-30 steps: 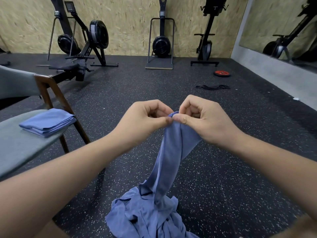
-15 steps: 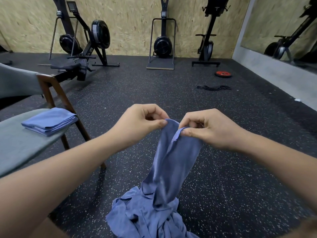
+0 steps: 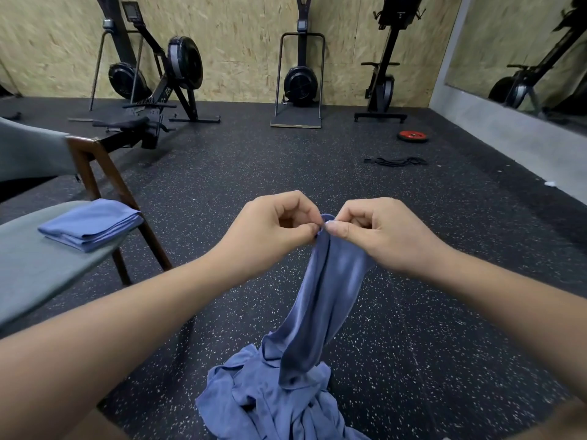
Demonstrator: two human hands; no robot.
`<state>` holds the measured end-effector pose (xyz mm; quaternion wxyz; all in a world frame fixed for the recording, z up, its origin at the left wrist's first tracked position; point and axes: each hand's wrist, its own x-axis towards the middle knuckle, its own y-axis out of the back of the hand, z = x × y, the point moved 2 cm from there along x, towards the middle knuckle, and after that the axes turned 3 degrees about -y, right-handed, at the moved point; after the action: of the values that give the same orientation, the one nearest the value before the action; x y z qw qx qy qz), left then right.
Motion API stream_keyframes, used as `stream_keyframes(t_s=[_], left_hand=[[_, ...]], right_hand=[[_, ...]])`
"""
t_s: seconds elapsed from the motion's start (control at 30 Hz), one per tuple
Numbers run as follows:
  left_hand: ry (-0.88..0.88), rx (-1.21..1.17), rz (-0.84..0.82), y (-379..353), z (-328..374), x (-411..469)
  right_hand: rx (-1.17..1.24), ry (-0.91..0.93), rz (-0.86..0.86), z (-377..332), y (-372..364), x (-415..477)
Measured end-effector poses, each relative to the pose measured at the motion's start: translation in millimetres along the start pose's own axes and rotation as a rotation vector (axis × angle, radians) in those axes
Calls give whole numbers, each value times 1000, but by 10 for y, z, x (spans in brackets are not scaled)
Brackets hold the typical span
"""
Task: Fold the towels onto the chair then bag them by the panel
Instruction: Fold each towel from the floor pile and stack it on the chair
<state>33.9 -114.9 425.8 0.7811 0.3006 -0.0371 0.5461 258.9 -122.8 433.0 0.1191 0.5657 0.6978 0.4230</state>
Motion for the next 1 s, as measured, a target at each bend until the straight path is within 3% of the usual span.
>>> stream_keyframes(t_s=[0.23, 0.43, 0.53, 0.67, 0.8, 1.0], left_hand=[[8, -52, 25, 13, -34, 3], [-49, 190, 68, 82, -30, 35], [-59, 250, 90, 195, -32, 64], [-85, 321, 106, 320, -41, 86], [-97, 377, 134, 446, -35, 93], [-114, 421, 146, 558, -67, 106]], right_hand=[[104, 11, -5, 2, -17, 27], [117, 10, -88, -31, 0, 5], [28, -13, -210, 0, 26, -5], [-284, 56, -314, 43, 66, -16], [-439, 55, -239, 74, 166, -35], [-440, 122, 58, 98, 261, 17]])
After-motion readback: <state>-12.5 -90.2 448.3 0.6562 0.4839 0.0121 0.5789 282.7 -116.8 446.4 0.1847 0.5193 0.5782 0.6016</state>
